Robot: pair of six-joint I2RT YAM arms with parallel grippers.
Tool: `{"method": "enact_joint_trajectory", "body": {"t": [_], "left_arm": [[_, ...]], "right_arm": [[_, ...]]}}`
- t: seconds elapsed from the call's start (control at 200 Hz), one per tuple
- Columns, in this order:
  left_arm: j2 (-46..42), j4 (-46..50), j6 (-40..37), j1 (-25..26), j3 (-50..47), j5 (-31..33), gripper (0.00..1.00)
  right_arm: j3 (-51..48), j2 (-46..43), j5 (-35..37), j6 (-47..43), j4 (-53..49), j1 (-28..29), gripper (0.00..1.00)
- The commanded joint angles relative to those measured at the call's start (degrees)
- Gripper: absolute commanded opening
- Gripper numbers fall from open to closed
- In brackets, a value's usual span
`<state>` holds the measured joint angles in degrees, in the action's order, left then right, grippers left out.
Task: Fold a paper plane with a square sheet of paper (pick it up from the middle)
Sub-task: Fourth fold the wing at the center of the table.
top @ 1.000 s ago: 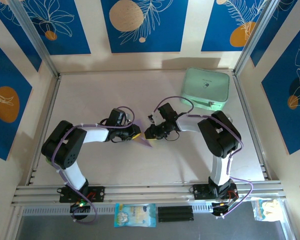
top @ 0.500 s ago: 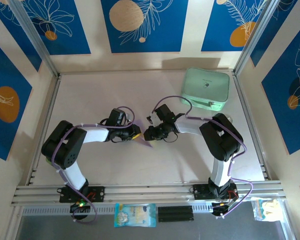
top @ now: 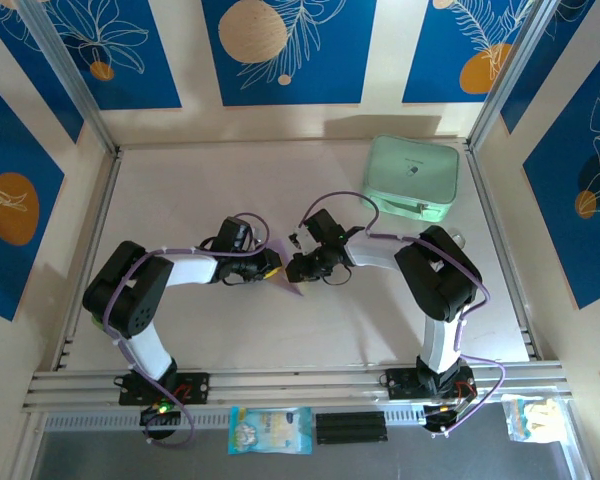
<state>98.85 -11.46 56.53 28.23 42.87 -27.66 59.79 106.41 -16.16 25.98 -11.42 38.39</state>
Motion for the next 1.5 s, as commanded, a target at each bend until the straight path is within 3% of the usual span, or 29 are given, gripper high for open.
{"method": "enact_joint_trajectory", "body": {"t": [0.0,0.27,0.74,1.496], "left_arm": [[-2.03,1.32,0.04,-0.37,0.83,-0.07,0.21],[-10.47,5.09,0.63,-1.08,-4.35,7.67,0.23],[-5.96,5.0,2.78,-1.16,-5.65,7.22,0.14],[-4.46,4.53,4.94,-1.07,-6.82,8.28,0.03]], "right_arm": [[0.86,0.65,0.12,-0.95,-1.06,0.5,0.11],[0.11,-0.79,2.78,-4.43,-1.67,0.85,0.08],[4.23,-2.14,19.39,-9.47,-9.52,7.01,0.06],[8.32,0.88,19.87,-3.22,-12.44,10.91,0.1]]}}
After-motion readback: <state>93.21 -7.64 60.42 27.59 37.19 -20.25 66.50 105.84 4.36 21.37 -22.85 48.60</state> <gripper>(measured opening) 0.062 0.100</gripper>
